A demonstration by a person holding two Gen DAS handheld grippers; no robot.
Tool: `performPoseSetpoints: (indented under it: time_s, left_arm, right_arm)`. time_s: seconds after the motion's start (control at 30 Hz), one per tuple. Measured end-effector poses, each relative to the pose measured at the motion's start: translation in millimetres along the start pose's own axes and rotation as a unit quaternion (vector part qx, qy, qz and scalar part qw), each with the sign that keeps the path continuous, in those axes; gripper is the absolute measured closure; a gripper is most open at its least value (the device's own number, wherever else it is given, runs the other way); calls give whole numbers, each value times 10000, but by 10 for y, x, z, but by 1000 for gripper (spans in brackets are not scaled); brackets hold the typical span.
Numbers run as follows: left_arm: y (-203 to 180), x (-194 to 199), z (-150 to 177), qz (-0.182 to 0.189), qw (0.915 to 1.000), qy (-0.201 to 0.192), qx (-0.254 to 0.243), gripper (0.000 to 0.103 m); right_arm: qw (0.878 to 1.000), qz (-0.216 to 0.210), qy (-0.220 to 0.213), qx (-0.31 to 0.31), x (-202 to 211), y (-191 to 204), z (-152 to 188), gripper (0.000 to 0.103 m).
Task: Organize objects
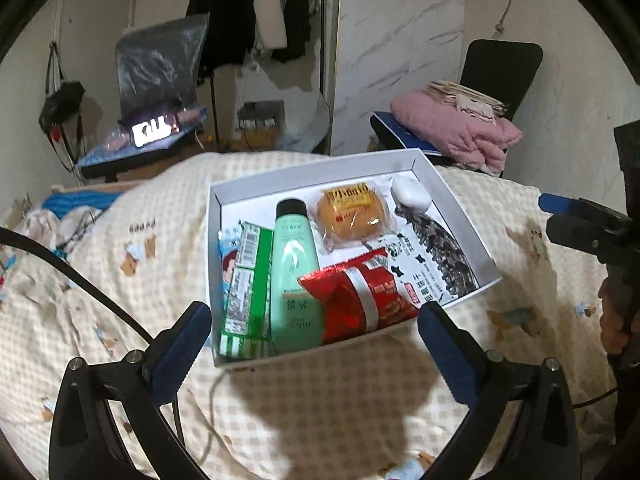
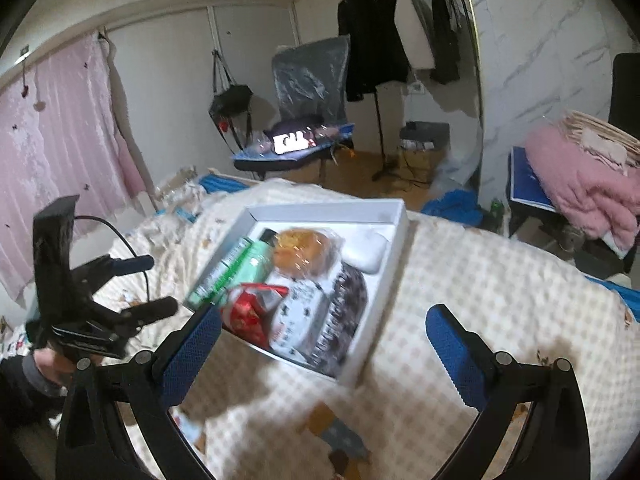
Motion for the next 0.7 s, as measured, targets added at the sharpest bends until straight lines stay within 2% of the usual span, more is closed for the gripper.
performPoseSetpoints:
  time_s: [0.27, 0.7]
  left_arm:
    - [64, -29, 26, 29, 9998, 123, 138, 0]
    - [20, 19, 6, 50, 10000, 57, -26, 0]
  right_arm:
    - [9999, -13, 112, 77, -62, -5, 23, 0]
    - [9995, 37, 138, 287, -87, 60, 49, 0]
Point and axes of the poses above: each gripper's, at about its wrist camera, not at the fingertips, and x roughly against the way its jaws point, y to its left, z to its underside, the point moved 4 cm from there along -x, roughly the way its jaws point, and after that the axes turned 1 degree about z, right-handed, at the moved point
